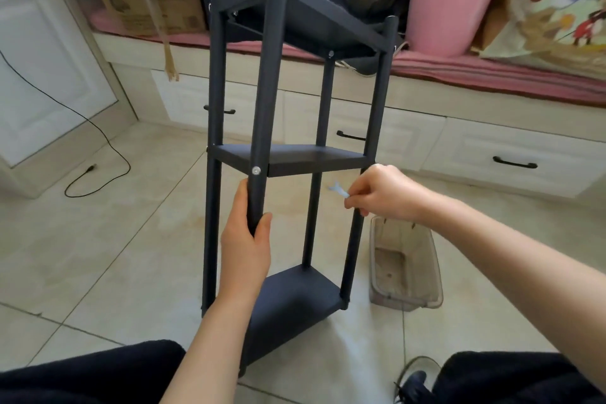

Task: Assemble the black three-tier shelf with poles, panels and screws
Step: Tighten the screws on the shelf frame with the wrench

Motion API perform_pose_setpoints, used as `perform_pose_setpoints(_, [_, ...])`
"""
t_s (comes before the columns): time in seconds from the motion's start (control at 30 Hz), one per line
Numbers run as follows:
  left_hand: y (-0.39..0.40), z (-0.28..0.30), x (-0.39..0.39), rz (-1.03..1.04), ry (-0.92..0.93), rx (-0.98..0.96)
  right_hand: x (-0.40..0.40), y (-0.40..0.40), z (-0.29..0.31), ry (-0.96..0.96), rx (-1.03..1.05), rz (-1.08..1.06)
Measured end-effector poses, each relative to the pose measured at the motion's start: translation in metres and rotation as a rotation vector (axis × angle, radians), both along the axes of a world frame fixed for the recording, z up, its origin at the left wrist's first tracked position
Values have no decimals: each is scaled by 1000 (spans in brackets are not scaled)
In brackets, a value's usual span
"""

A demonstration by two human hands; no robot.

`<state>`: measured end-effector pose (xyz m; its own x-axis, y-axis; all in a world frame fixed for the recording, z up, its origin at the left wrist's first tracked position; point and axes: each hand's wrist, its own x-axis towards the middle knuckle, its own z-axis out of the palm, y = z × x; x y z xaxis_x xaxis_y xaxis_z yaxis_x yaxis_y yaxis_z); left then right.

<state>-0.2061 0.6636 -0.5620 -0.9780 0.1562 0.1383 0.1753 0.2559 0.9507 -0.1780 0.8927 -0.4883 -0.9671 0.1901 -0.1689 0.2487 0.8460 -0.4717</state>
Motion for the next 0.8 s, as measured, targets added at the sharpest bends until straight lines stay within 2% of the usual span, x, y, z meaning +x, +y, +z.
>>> perform_pose_setpoints(0.13, [-3,1,4,-11,6,-11,19,27,24,-65,104,-20])
perform_pose_setpoints(0.23, [-6,-1,5,-12,6,-36,26,45,24,-65,87,-97])
perform_pose_setpoints(0.53, [-13,-3,10,-26,36,-58,7,89,-3,28,-278,-379])
perform_pose_setpoints(0.8, [-13,-9,12,23,80,-150,-23,91,-6,180,-450,-530])
